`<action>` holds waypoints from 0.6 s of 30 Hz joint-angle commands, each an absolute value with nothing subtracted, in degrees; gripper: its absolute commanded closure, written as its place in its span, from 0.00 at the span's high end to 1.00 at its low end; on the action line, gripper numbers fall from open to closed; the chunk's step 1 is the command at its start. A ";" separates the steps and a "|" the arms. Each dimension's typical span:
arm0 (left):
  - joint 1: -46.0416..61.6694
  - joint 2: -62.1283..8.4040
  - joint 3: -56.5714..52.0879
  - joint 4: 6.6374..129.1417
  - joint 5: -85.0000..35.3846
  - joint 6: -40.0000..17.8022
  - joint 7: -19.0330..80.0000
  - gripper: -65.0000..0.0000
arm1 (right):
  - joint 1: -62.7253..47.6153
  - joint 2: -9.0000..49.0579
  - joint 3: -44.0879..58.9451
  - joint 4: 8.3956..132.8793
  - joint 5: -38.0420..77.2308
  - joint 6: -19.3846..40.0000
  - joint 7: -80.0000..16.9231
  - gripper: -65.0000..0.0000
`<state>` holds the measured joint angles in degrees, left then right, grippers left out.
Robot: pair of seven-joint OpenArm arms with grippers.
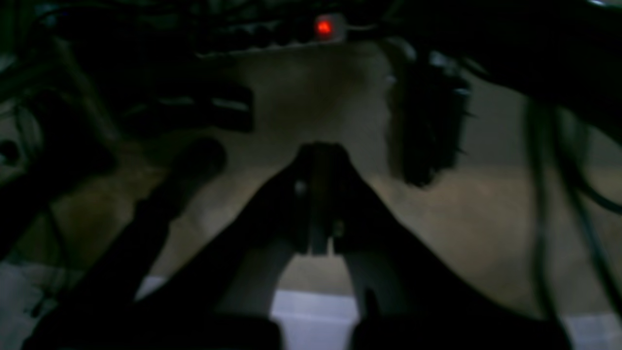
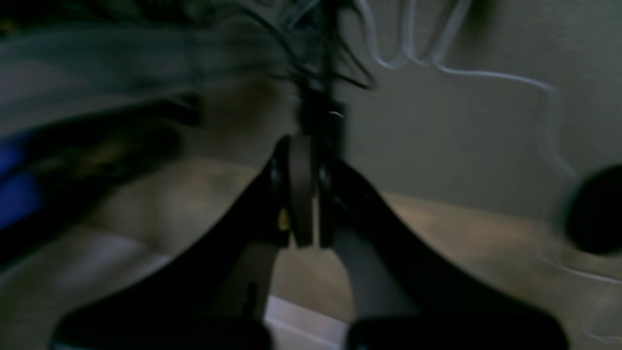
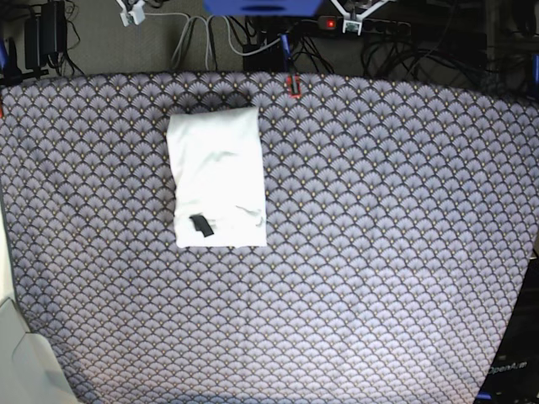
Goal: Fold the T-shirt properly
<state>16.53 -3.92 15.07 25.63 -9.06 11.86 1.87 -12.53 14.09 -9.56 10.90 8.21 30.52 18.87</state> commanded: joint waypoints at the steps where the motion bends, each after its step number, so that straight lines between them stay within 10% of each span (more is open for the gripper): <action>1: 15.43 -3.74 14.81 21.76 -9.27 12.00 -1.27 0.00 | -11.74 13.93 -10.24 11.12 8.48 29.23 20.09 0.00; 6: 7.96 -1.10 14.55 2.95 -9.45 12.00 -10.24 0.00 | -9.80 11.38 -11.30 7.87 8.40 16.48 20.44 0.00; 18: 3.74 -4.44 14.46 1.89 -13.85 11.56 -10.24 0.01 | -8.48 8.40 -19.12 7.78 8.40 -6.46 20.00 0.00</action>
<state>3.29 -4.73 14.46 1.87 -13.98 11.38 -10.17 -7.68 8.32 -19.07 7.94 8.10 -5.48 19.77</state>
